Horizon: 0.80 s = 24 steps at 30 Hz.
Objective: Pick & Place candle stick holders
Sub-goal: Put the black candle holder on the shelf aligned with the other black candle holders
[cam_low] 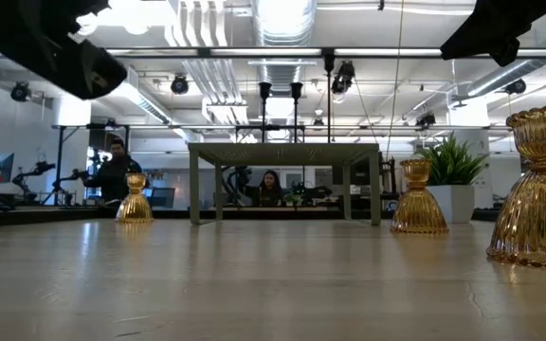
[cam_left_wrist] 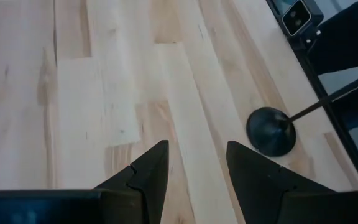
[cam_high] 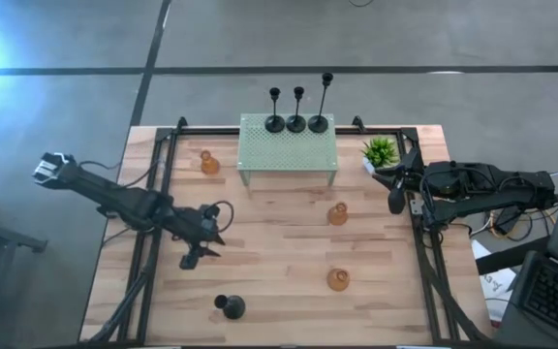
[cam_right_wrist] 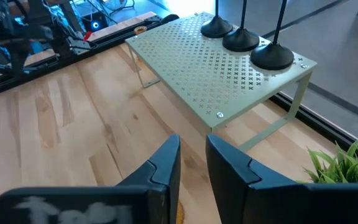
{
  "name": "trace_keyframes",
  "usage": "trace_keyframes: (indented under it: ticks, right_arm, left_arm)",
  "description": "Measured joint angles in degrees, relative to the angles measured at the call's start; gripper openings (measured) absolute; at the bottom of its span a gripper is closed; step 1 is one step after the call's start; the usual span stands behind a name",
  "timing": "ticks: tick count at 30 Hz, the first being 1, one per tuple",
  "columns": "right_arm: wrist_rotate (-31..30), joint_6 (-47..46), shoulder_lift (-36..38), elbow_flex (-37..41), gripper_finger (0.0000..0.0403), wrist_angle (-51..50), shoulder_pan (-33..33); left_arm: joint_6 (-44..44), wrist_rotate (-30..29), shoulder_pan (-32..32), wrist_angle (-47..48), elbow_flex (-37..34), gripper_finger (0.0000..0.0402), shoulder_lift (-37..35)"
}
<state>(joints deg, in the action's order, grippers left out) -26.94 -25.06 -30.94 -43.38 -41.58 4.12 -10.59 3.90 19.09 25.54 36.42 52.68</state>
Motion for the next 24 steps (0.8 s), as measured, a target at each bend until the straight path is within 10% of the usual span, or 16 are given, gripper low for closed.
trace_keyframes:
  ticks: [24]
  right_arm:
    - [0.0,0.0,0.0,0.0,0.0095,0.0,0.0]
  left_arm:
    - [-5.6,-0.4,11.6,-13.5,0.4,0.016,9.7]
